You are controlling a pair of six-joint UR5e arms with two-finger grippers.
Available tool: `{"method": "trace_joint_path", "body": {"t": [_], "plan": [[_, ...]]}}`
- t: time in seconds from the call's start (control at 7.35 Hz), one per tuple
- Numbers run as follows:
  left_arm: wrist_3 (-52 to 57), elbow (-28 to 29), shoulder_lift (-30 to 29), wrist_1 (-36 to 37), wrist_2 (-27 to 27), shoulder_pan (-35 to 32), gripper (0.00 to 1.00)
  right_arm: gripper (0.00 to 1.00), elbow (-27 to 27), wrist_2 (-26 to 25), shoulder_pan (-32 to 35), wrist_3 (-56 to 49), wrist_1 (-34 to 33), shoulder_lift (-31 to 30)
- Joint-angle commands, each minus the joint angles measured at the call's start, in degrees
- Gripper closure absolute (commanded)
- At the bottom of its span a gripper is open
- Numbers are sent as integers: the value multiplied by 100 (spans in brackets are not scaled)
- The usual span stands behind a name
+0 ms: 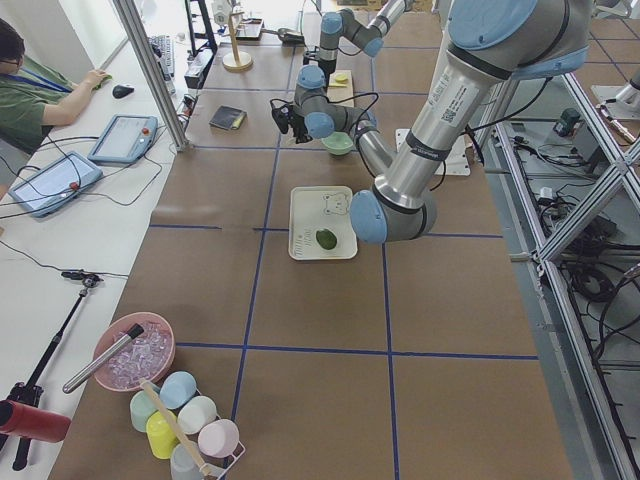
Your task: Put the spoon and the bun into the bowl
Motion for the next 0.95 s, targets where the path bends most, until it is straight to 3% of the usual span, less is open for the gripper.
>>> {"method": "trace_joint_path", "body": {"t": [0.0, 0.68, 0.82], "plan": [[-259, 126, -191, -55, 160, 198, 100, 100, 192, 2, 138, -4, -26, 7], [-224, 91, -183, -46, 537, 760, 100, 100, 202, 178, 473, 4, -27, 218], [-198, 91, -157, -46, 703, 892, 89, 100, 202, 178, 473, 5, -35, 305]]}}
